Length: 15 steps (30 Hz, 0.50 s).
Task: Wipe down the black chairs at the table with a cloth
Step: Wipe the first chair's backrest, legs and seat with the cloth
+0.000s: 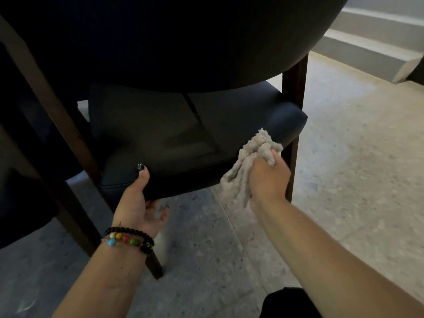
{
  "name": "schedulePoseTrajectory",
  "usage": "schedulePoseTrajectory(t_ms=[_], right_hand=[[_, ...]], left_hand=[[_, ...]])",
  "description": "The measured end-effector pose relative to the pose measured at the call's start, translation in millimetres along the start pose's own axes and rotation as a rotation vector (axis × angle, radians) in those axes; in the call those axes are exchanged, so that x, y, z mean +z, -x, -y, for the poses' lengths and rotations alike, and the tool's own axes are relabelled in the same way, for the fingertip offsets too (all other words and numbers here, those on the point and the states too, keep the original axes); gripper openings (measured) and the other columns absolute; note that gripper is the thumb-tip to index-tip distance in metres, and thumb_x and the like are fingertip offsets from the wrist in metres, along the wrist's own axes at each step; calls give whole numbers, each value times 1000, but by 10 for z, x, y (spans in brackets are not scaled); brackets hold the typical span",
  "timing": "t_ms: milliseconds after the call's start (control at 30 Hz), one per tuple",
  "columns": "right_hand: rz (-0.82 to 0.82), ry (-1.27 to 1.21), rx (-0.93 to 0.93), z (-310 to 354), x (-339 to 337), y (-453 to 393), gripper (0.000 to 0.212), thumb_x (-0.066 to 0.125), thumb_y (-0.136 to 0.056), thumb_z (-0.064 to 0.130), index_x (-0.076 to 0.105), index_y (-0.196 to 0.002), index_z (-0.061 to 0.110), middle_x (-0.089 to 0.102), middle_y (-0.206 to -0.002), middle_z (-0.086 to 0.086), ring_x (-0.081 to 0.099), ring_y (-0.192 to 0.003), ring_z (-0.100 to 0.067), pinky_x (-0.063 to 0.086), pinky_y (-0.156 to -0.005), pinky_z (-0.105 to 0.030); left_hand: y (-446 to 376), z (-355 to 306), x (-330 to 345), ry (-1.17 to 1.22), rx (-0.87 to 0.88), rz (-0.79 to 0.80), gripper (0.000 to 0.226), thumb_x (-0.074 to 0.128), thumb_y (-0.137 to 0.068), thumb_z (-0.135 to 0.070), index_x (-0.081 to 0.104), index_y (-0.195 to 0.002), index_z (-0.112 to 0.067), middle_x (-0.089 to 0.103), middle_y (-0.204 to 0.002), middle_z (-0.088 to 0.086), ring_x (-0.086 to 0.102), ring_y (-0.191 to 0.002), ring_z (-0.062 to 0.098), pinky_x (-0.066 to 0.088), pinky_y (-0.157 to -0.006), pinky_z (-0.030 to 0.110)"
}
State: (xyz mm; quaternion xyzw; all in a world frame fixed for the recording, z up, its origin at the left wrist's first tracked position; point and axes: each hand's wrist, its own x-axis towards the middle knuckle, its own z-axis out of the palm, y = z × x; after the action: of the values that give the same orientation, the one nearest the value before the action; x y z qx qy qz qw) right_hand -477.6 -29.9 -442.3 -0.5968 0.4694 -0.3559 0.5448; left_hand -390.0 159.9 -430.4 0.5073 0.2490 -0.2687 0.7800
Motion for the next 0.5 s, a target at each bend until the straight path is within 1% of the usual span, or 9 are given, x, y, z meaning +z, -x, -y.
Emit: schedulePoseTrajectory(t_ms=[67, 133, 167, 233, 267, 333, 400, 433, 500], right_hand=[[-97, -139, 144, 122, -95, -200, 24, 45, -101, 19, 66, -89, 23, 66, -83, 4, 66, -83, -15, 57, -72, -27], [-161, -317, 288, 159, -95, -296, 19, 48, -101, 19, 66, -98, 19, 67, -85, 5, 67, -80, -15, 51, -57, -19], [-148, -330, 319, 181, -51, -222, 18, 49, -100, 16, 64, -109, 15, 68, -94, -1, 68, -85, -21, 49, -60, -21], [-103, -283, 269, 205, 63, 37, 32, 51, -96, 9, 54, -128, 4, 65, -115, -18, 64, -101, -36, 48, -71, -34], [-79, -266, 229, 215, 93, 180, 35, 52, -95, 7, 53, -129, 1, 63, -118, -23, 63, -103, -39, 49, -75, -39], [30, -218, 196, 228, 69, 439, 29, 54, -93, 6, 58, -121, 0, 66, -109, -23, 64, -96, -40, 53, -82, -46], [176, -190, 181, 200, -35, 617, 19, 57, -94, 13, 69, -109, 14, 72, -92, -8, 70, -81, -26, 58, -81, -46], [235, -221, 169, 221, -97, 692, 18, 58, -95, 18, 73, -102, 25, 74, -87, 0, 72, -78, -17, 60, -76, -40], [255, -289, -64, 288, -180, 733, 21, 61, -93, 23, 72, -102, 39, 74, -91, 12, 72, -82, -5, 59, -70, -23]], left_hand=[[-19, 35, -22, 29, 6, 23, 47, 77, -76, -41, 59, -117, -27, 66, -112, -5, 61, -106, 15, 39, -102, 45], [-21, 92, -51, 58, 24, 59, 51, 77, -76, -40, 58, -121, -25, 66, -116, -5, 61, -109, 15, 37, -106, 43], [-18, 112, -68, 71, 32, 73, 53, 77, -75, -39, 57, -123, -25, 65, -117, -5, 60, -109, 14, 36, -106, 42], [-5, 124, -92, 78, 39, 91, 52, 77, -75, -39, 58, -121, -25, 65, -117, -5, 60, -108, 13, 35, -104, 39], [0, 117, -101, 71, 38, 95, 48, 77, -75, -39, 60, -117, -25, 66, -114, -4, 61, -106, 13, 35, -102, 39], [5, 95, -109, 57, 25, 91, 39, 77, -76, -39, 63, -109, -25, 68, -110, -4, 62, -103, 13, 36, -101, 38], [16, 70, -108, 42, 11, 78, 38, 77, -75, -38, 64, -108, -23, 69, -107, -3, 63, -101, 15, 37, -101, 38], [27, 57, -96, 36, 6, 75, 37, 77, -75, -37, 64, -107, -23, 69, -106, -2, 63, -101, 16, 37, -101, 38], [32, 31, -76, 44, 6, 66, 39, 76, -75, -38, 63, -108, -23, 68, -107, -1, 61, -101, 17, 37, -99, 38]])
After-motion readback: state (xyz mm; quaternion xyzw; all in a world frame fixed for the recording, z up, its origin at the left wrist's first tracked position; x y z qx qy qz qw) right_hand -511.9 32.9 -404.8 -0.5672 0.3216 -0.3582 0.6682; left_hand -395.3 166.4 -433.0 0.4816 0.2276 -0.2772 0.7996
